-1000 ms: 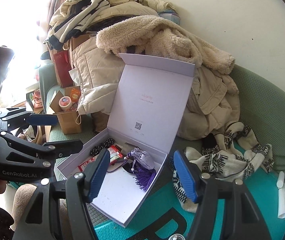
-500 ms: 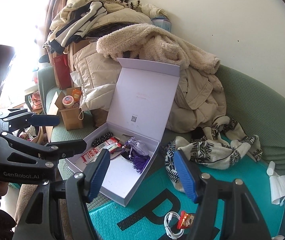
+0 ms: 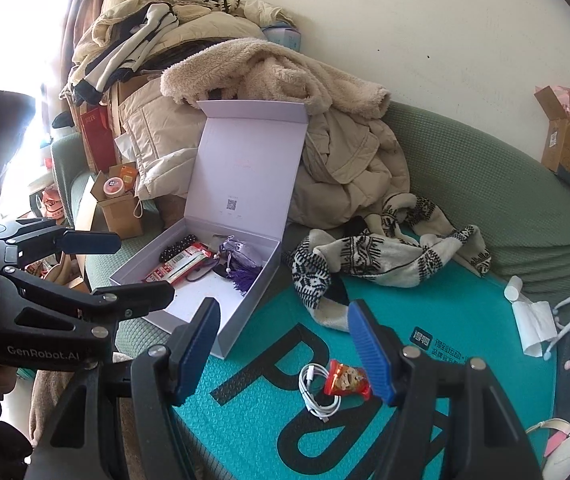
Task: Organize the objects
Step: 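Move both tools away from the box toward the white cable and candy packet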
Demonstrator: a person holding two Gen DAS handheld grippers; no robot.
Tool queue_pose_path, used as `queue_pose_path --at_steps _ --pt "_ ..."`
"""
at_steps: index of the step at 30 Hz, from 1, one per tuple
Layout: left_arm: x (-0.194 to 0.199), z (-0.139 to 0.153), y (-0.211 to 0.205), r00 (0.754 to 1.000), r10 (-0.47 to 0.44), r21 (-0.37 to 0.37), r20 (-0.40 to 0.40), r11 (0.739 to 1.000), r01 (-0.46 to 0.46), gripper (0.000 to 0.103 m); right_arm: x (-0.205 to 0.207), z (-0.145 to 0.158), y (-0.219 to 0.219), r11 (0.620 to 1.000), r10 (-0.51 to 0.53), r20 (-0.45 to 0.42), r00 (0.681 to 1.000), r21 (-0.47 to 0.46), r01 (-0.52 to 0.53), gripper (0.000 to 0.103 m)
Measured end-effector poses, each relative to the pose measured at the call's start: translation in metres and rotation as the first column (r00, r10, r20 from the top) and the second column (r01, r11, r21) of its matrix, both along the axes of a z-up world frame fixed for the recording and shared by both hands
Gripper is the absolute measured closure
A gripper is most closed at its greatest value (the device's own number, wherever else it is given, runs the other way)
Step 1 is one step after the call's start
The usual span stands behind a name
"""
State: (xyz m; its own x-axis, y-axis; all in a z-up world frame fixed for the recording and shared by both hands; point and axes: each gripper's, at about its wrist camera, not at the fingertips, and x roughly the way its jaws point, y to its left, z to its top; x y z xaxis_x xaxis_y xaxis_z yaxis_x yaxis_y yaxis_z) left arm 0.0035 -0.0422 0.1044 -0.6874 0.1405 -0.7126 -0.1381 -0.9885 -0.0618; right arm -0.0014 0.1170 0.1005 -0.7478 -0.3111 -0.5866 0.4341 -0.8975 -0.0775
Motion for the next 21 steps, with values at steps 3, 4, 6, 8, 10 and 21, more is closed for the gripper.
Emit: queue_pose_path --at_steps 3,4,6,8,10,21 --pt "0.001 -0.008 0.015 0.999 -0.030 0.002 0.017 1.000 0.030 0.025 0.005 -0.006 0.014 1.000 -0.028 0.011 1.000 0.002 0.028 0.036" --pt "0.000 -0.011 0.021 0.999 -0.040 0.004 0.023 0.999 0.040 0.025 0.007 -0.008 0.018 0.999 -0.038 0.015 0.999 0.003 0.038 0.036" --pt "0.000 -0.018 0.032 0.998 -0.059 0.007 0.035 0.998 0.059 0.025 0.008 -0.012 0.027 0.998 -0.057 0.026 0.998 0.004 0.057 0.036" --pt "-0.002 -0.025 0.042 0.996 -0.081 0.008 0.049 0.997 0.081 0.025 0.009 -0.018 0.036 0.997 -0.077 0.038 0.996 0.005 0.077 0.036" --pt "-0.004 -0.032 0.051 0.993 -0.100 0.011 0.062 0.995 0.099 0.025 0.010 -0.023 0.045 0.995 -0.099 0.050 0.994 0.005 0.099 0.036" --pt "-0.023 -0.071 0.090 0.977 -0.170 0.029 0.130 0.985 0.167 0.025 0.004 -0.057 0.086 0.982 -0.189 0.117 0.975 -0.001 0.190 0.036"
